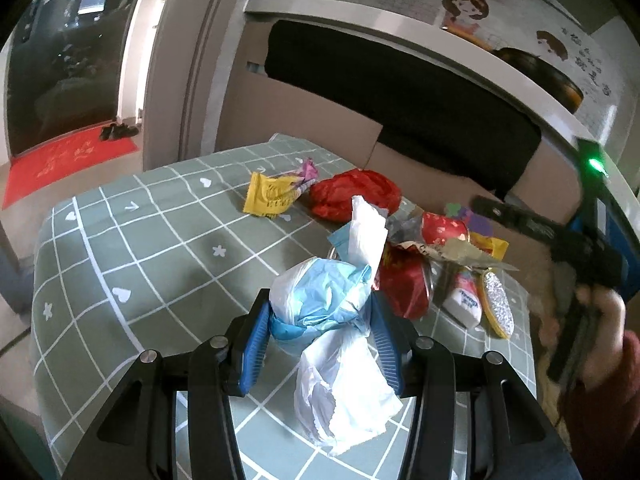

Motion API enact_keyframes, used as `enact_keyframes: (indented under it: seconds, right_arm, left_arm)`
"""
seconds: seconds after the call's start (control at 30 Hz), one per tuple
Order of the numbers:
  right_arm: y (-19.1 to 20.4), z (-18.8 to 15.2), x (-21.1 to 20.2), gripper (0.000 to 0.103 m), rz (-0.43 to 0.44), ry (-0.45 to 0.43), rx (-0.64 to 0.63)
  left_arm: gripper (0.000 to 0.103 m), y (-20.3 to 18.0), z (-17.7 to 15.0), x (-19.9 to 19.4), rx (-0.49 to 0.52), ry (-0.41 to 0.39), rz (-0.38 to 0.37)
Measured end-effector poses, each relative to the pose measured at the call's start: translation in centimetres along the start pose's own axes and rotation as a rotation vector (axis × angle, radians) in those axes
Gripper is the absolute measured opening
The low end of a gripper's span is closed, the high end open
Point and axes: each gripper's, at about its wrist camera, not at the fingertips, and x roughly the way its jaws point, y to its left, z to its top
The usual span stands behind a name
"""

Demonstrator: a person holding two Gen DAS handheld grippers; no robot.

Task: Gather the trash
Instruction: 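Grasp the red paper cup with the right gripper and lift it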

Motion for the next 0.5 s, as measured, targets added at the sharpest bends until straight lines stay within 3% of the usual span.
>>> enact_keyframes:
  seconds: [0.13,0.27,0.37,0.43,0.5]
  right_arm:
    - [-0.9,1.3,3.3,0.066,-0.084,0.03,-0.017]
    - [-2.3,0.9,6.4,0.065,-0.054,0.097,0.011]
    - [-3.6,0.1,7.2,0.065,-0.051,0.101,0.054]
    - [-4.3,-0.4,7.6,0.063,-0.008,0.122,0.09]
    - [-4.7,-1.0,7.5,0.049,0.103,0.143,0.13]
  left_arm:
    - [0.049,-0.2,0.5,0.0,0.009,-0.024,-0.023]
    - [0.049,0.0,0.8,0.4,0.006,-0.021,-0.042]
    - [0.049,0.3,0.9,0.7,-0.004,-0.018,-0.05]
    - [0.049,0.4,1.0,1.0,-0.012,-0.011,-0.056]
    - [0.049,0.4,1.1,1.1,-0.017,-0.011,-0.056]
